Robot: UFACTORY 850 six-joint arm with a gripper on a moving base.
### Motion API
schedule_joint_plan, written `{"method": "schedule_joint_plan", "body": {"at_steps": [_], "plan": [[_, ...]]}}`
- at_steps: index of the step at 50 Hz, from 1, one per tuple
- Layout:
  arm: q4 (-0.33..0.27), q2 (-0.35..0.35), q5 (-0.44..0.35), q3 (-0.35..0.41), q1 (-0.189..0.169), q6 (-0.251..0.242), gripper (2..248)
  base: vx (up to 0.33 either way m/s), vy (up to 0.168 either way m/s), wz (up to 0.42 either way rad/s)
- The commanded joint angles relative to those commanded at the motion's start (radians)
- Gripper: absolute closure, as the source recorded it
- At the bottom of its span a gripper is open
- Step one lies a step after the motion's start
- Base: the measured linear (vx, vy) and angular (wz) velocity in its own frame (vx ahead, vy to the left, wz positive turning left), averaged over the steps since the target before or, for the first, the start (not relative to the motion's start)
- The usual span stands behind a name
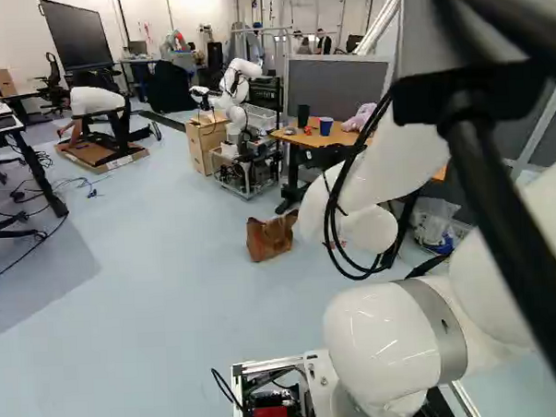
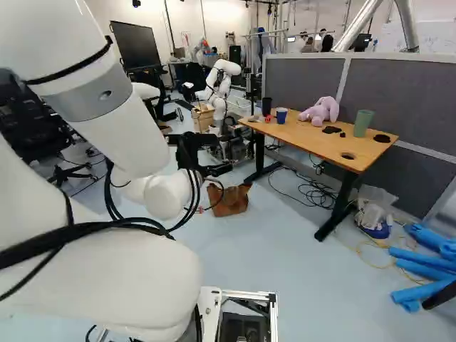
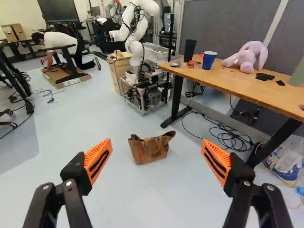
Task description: Pick up the bag on the ground and place it on the table
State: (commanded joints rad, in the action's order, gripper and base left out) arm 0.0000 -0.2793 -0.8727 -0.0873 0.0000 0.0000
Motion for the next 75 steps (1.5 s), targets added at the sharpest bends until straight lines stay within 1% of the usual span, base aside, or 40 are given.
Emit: {"method": "schedule_joint_plan", "body": {"at_steps": [75], "plan": [[0.0, 0.0, 0.0, 0.0, 0.0, 0.0, 3, 0.111, 0.004, 0.007]]}}
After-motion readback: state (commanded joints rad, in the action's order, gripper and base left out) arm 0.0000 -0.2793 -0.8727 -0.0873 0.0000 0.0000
